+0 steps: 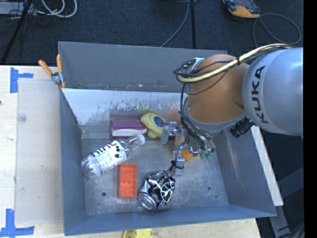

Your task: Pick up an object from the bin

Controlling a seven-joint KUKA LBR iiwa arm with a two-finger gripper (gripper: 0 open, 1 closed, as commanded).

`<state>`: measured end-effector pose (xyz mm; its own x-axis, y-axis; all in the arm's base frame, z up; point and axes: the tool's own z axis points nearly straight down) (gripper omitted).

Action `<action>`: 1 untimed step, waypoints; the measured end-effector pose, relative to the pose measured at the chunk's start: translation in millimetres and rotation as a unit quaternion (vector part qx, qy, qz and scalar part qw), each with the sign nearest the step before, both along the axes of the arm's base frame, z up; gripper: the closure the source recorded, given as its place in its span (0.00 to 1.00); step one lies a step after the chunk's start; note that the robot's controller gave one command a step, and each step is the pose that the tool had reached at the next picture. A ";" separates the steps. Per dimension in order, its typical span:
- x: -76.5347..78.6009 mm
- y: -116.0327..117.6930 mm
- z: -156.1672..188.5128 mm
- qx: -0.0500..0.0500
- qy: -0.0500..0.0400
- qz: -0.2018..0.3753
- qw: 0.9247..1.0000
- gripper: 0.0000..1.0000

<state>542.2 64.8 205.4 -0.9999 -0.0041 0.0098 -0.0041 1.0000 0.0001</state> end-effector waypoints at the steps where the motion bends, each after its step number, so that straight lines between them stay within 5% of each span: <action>1: 1.5 -0.3 4.3 0.000 -0.004 -0.001 1.000 0.00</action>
Offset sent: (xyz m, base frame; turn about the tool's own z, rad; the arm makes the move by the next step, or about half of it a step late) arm -0.0675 -0.0131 -0.0767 -0.0876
